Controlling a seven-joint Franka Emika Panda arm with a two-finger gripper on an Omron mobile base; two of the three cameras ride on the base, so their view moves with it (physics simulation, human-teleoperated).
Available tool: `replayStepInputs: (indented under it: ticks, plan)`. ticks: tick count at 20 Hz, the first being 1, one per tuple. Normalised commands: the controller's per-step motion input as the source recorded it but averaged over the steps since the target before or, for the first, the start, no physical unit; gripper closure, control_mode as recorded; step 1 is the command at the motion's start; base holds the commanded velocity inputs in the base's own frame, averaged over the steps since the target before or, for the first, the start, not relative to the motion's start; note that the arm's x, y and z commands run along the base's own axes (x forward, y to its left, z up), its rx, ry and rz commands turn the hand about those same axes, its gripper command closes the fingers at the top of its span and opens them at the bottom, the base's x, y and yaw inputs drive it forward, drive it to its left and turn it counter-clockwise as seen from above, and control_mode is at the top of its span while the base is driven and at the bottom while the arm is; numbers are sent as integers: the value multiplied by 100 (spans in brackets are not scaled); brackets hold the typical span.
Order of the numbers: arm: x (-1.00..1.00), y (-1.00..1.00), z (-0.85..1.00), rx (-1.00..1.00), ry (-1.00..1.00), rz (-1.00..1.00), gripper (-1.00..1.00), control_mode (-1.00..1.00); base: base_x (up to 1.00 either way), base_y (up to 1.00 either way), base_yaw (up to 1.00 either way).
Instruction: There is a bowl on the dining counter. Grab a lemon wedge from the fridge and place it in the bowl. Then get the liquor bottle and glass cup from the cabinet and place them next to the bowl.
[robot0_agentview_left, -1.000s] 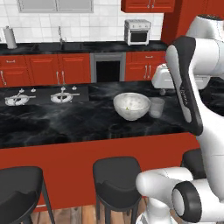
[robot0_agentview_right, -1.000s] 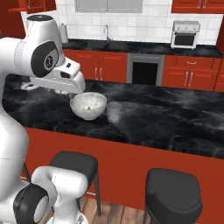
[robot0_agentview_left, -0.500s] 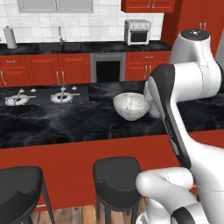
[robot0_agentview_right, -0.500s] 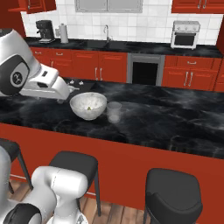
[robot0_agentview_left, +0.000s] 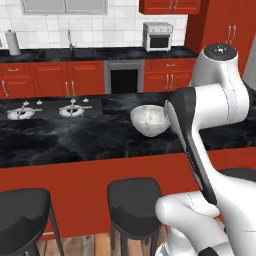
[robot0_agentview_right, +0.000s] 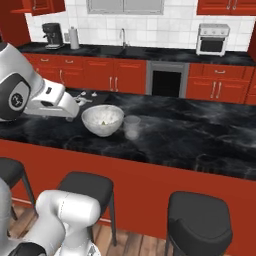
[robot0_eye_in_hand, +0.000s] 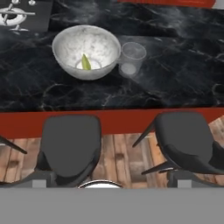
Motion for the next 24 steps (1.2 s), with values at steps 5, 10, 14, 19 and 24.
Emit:
replayStepInputs:
  ticks: [5,10,14,19,24]
  plan:
    - [0,0,0,0,0,0,-100,100,-64,89,5]
    - [0,0,0,0,0,0,-100,100,-65,100,9]
    - [0,0,0,0,0,0,-100,100,-48,100,6]
    - [0,0,0,0,0,0,-100,100,-44,100,3]
    - [0,0,0,0,0,0,-100,100,-39,100,2]
